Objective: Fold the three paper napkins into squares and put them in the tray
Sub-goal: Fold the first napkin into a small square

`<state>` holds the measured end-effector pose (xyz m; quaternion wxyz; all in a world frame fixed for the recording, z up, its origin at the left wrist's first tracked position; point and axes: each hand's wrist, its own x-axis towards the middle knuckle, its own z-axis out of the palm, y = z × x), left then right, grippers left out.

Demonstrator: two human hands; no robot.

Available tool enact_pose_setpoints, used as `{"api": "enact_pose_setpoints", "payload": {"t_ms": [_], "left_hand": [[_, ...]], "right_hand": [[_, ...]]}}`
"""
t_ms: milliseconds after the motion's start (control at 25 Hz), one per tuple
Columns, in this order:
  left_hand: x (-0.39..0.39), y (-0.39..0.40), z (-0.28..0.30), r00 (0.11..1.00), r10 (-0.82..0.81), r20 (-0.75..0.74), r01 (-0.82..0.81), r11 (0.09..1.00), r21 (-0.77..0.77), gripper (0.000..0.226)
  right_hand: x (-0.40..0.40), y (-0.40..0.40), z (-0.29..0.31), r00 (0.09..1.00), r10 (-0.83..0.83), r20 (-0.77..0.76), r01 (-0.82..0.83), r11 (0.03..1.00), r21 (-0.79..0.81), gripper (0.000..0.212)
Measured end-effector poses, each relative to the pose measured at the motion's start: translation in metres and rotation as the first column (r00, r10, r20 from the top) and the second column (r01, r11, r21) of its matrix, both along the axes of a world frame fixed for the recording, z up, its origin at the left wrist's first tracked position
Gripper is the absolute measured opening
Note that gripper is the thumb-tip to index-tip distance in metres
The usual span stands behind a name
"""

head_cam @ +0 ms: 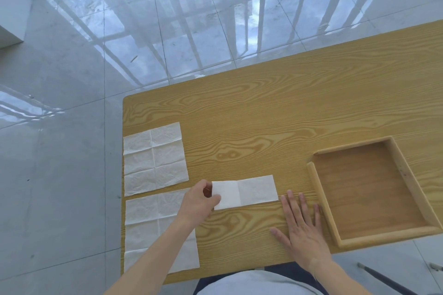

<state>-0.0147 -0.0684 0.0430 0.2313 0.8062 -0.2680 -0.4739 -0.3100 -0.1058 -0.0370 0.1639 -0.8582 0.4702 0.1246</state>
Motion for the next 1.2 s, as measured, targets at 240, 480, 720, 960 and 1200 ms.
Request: {"api": "enact_pose_setpoints", "payload": {"t_ms": [240,480,720,960,1200], "left_hand": [[-0.04,-0.027,0.013,0.997,-0.014,-0.075,0.01,0.998,-0.062,0.009],[-0.083,-0.055,-0.001,0.996,-0.039,-0.085,0.039,0.999,0.007,0.016],[-0.102,-0.063,-0.015,0.992,-0.044,-0.117,0.052,0.996,0.07,0.027],[-0.083,-0.024,-0.025,0.916,-0.329,0.23,0.352,0.934,-0.066,0.029],[-0.073,0.034,-0.047,0.455,-0.646,0.614,0.755,0.645,0.119,0.057]], "right_hand": [[-0.001,-0.002,0.002,1.0,0.003,0.014,-0.003,1.0,0.022,0.086],[-0.005,-0.004,0.004,0.999,0.016,0.033,-0.018,0.999,0.051,0.084],[-0.007,-0.006,0.005,0.998,0.045,0.031,-0.047,0.997,0.064,0.084],[0.0,-0.006,0.012,0.998,-0.023,0.054,0.021,0.999,0.051,0.083],[0.007,-0.011,0.015,0.971,0.239,0.025,-0.24,0.97,0.039,0.076]]}}
